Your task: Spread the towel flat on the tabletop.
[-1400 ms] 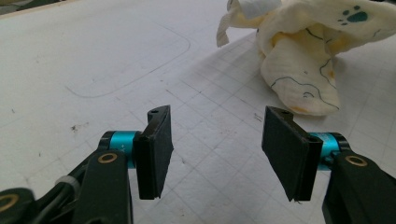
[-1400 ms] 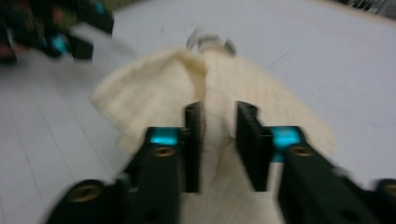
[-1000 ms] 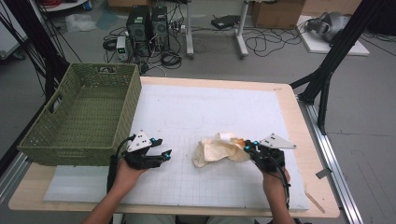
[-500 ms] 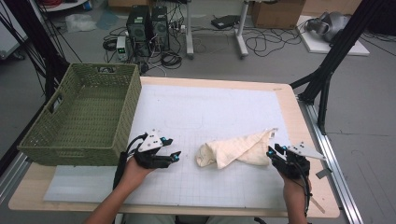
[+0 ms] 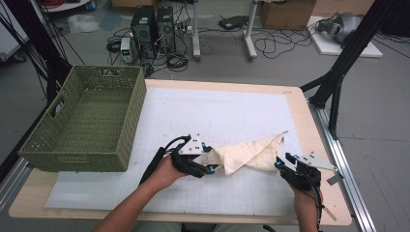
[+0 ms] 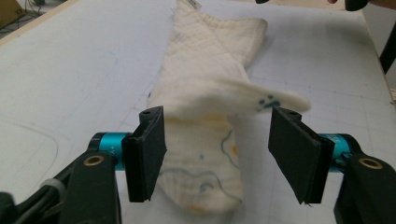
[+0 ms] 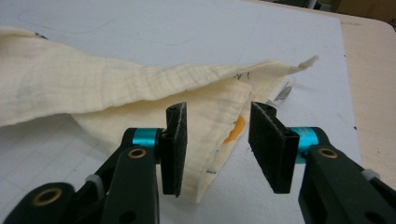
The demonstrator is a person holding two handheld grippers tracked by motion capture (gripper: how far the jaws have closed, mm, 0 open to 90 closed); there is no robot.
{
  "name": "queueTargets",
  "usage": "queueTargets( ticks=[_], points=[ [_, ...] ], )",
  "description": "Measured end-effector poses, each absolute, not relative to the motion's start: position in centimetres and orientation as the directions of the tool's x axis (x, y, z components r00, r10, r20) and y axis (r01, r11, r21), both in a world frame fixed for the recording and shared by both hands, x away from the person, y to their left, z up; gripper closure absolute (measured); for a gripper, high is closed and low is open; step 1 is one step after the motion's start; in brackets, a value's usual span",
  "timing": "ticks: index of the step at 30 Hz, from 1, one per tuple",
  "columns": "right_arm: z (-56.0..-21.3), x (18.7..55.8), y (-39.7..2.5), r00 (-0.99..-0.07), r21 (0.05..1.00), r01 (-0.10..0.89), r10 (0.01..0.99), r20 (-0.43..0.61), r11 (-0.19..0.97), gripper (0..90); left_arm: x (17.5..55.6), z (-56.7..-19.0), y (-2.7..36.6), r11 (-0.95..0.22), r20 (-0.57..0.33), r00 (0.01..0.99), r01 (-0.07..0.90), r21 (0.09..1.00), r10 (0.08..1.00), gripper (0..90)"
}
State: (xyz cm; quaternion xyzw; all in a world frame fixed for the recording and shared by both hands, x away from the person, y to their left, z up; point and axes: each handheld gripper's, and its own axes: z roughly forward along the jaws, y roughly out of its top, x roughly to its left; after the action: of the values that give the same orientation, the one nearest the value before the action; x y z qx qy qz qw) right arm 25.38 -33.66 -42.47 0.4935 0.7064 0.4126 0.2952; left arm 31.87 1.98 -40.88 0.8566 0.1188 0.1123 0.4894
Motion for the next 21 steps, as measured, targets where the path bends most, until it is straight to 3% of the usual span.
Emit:
queueTargets(
  ticks=[3, 6, 9, 14, 15, 19, 21],
  points=[
    [-42.4, 25.3, -33.6, -0.341, 0.878, 0.447, 0.940, -0.010, 0.171, 55.2, 32.4, -41.8, 0.9, -0.526, 0.071, 0.943, 0.117, 0.842, 0.324, 35.4],
    [-42.4, 25.2, -33.4, -0.346, 0.877, 0.448, 0.938, -0.008, 0.173, 52.9, 32.8, -42.6, 0.1, -0.587, 0.123, 0.929, 0.113, 0.802, 0.348, 38.7],
    [-42.4, 25.2, -33.4, -0.339, 0.880, 0.451, 0.941, 0.013, 0.150, 49.6, 33.3, -42.9, 0.0, -0.610, 0.137, 0.909, 0.146, 0.779, 0.393, 55.2],
    [-42.8, 25.5, -33.1, -0.345, 0.874, 0.462, 0.938, 0.020, 0.152, 47.6, 34.4, -42.8, 1.1, -0.560, 0.040, 0.906, 0.224, 0.798, 0.420, 74.0],
    [-43.0, 25.6, -32.9, -0.346, 0.871, 0.467, 0.938, 0.024, 0.150, 47.4, 34.6, -42.9, 1.4, -0.543, 0.013, 0.903, 0.246, 0.803, 0.429, 72.5],
    [-43.2, 25.8, -31.9, -0.369, 0.861, 0.479, 0.929, 0.019, 0.173, 45.9, 35.4, -42.7, 2.7, -0.510, -0.021, 0.896, 0.272, 0.816, 0.443, 88.7],
    [-43.2, 25.8, -31.5, -0.373, 0.861, 0.476, 0.928, 0.010, 0.182, 43.7, 35.5, -42.6, 3.3, -0.500, -0.026, 0.888, 0.283, 0.819, 0.459, 89.6]
  ],
)
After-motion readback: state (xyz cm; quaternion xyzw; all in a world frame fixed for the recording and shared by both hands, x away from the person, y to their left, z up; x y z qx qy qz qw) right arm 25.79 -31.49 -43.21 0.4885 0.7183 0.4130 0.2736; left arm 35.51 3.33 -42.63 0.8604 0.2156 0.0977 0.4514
